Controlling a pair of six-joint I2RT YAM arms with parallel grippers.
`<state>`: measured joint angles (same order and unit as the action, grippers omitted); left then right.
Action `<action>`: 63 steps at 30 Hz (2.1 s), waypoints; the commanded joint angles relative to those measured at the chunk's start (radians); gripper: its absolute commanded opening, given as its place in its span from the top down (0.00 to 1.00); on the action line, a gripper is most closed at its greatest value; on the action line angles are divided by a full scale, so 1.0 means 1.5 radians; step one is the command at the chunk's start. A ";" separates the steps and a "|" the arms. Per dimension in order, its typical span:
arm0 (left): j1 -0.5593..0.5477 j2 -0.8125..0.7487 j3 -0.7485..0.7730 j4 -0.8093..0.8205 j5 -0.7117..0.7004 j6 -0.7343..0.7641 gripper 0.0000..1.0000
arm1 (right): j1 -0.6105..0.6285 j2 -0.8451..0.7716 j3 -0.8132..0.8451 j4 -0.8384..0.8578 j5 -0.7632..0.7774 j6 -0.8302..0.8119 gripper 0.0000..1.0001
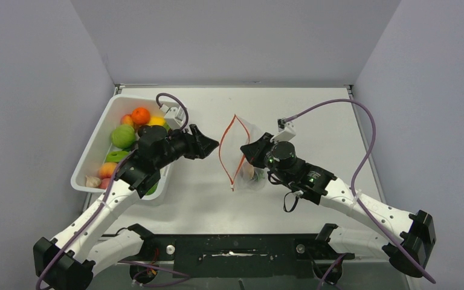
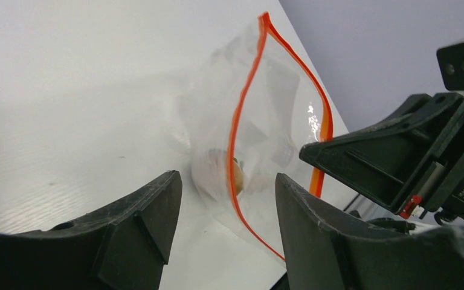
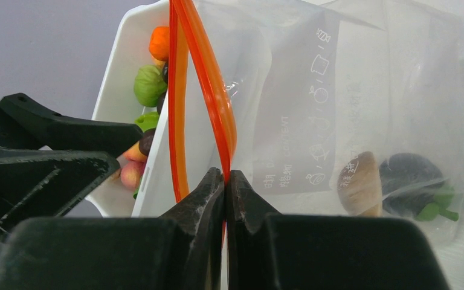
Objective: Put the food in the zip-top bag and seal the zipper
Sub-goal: Place the fake vegetable in the zipper food storage bag, then pick up the fake vegetable from the bin.
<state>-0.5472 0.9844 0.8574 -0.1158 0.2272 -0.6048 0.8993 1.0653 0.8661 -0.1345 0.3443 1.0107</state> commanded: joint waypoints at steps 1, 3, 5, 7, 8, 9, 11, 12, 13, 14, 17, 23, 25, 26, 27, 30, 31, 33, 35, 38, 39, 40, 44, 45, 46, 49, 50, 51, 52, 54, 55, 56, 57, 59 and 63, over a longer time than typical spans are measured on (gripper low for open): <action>-0.001 -0.031 0.072 -0.076 -0.132 0.074 0.41 | 0.005 -0.028 -0.015 0.042 0.015 -0.009 1.00; 0.000 -0.033 0.092 -0.123 -0.187 0.089 0.39 | 0.005 -0.032 -0.024 0.049 0.016 -0.012 1.00; 0.004 -0.035 0.111 -0.163 -0.244 0.099 0.38 | 0.005 -0.034 -0.027 0.051 0.016 -0.018 1.00; 0.012 -0.035 0.124 -0.199 -0.301 0.106 0.35 | 0.005 -0.036 -0.027 0.048 0.018 -0.025 1.00; 0.017 -0.036 0.131 -0.213 -0.328 0.108 0.34 | 0.006 -0.040 -0.026 0.047 0.019 -0.027 1.00; 0.023 -0.036 0.133 -0.226 -0.350 0.110 0.32 | 0.006 -0.043 -0.027 0.045 0.022 -0.029 1.00; 0.046 -0.036 0.135 -0.243 -0.383 0.111 0.28 | 0.005 -0.047 -0.029 0.046 0.025 -0.031 1.00; 0.064 -0.034 0.135 -0.249 -0.387 0.112 0.27 | 0.006 -0.048 -0.030 0.047 0.025 -0.033 1.00; 0.085 -0.030 0.135 -0.256 -0.386 0.112 0.26 | 0.006 -0.048 -0.031 0.048 0.025 -0.036 1.00; 0.110 -0.027 0.136 -0.263 -0.380 0.110 0.27 | 0.006 -0.049 -0.031 0.048 0.026 -0.039 1.00; 0.179 -0.018 0.129 -0.273 -0.351 0.108 0.27 | 0.006 -0.050 -0.032 0.046 0.022 -0.048 1.00; 0.257 0.003 0.117 -0.308 -0.328 0.108 0.30 | 0.005 -0.063 -0.036 0.041 0.031 -0.061 1.00; 0.271 0.006 0.115 -0.330 -0.321 0.108 0.31 | 0.004 -0.071 -0.040 0.035 0.038 -0.063 1.00; 0.277 0.006 0.113 -0.337 -0.317 0.109 0.31 | 0.005 -0.075 -0.043 0.035 0.043 -0.063 1.00; 0.283 0.006 0.111 -0.344 -0.312 0.111 0.31 | 0.005 -0.078 -0.047 0.036 0.046 -0.063 1.00; 0.305 0.005 0.101 -0.358 -0.289 0.114 0.32 | 0.004 -0.084 -0.061 0.046 0.050 -0.059 1.00; 0.312 0.007 0.098 -0.361 -0.277 0.115 0.33 | 0.004 -0.082 -0.063 0.048 0.050 -0.058 1.00; 0.328 0.011 0.090 -0.367 -0.259 0.117 0.34 | 0.003 -0.077 -0.059 0.048 0.048 -0.060 1.00; 0.344 0.016 0.081 -0.371 -0.238 0.123 0.36 | 0.004 -0.072 -0.052 0.044 0.046 -0.065 1.00; 0.362 0.030 0.070 -0.378 -0.211 0.127 0.39 | 0.003 -0.065 -0.044 0.041 0.046 -0.069 1.00; 0.364 0.036 0.069 -0.382 -0.211 0.122 0.40 | 0.002 -0.063 -0.043 0.041 0.046 -0.069 1.00; 0.366 0.043 0.070 -0.387 -0.216 0.115 0.40 | 0.002 -0.061 -0.042 0.041 0.045 -0.069 1.00; 0.383 0.077 0.070 -0.399 -0.189 0.104 0.41 | 0.003 -0.056 -0.041 0.041 0.042 -0.068 1.00; 0.388 0.087 0.070 -0.402 -0.180 0.103 0.41 | 0.003 -0.057 -0.041 0.040 0.041 -0.068 1.00; 0.391 0.097 0.069 -0.403 -0.171 0.100 0.41 | 0.003 -0.057 -0.041 0.040 0.041 -0.067 1.00; 0.397 0.120 0.069 -0.407 -0.146 0.090 0.44 | 0.003 -0.058 -0.041 0.037 0.041 -0.065 1.00; 0.398 0.125 0.066 -0.407 -0.138 0.090 0.44 | 0.002 -0.058 -0.041 0.036 0.042 -0.065 1.00; 0.398 0.129 0.064 -0.407 -0.132 0.088 0.44 | 0.003 -0.059 -0.041 0.036 0.044 -0.065 1.00; 0.399 0.135 0.061 -0.408 -0.130 0.086 0.44 | 0.002 -0.059 -0.041 0.036 0.045 -0.065 1.00; 0.399 0.147 0.056 -0.413 -0.132 0.081 0.44 | 0.002 -0.057 -0.041 0.038 0.044 -0.065 1.00; 0.399 0.155 0.054 -0.415 -0.132 0.079 0.44 | 0.001 -0.055 -0.040 0.038 0.043 -0.065 1.00; 0.398 0.162 0.050 -0.416 -0.133 0.080 0.43 | 0.002 -0.054 -0.039 0.038 0.042 -0.065 1.00; 0.399 0.169 0.049 -0.418 -0.141 0.076 0.43 | 0.001 -0.054 -0.038 0.036 0.042 -0.065 1.00; 0.399 0.182 0.049 -0.415 -0.152 0.071 0.42 | 0.002 -0.056 -0.038 0.035 0.042 -0.063 1.00; 0.399 0.208 0.041 -0.391 -0.150 0.072 0.42 | 0.003 -0.059 -0.042 0.037 0.041 -0.059 1.00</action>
<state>0.0448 1.2705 0.9237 -0.7372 0.0017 -0.4885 0.8993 0.9829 0.7753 -0.1204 0.3817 0.9207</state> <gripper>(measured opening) 0.575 0.033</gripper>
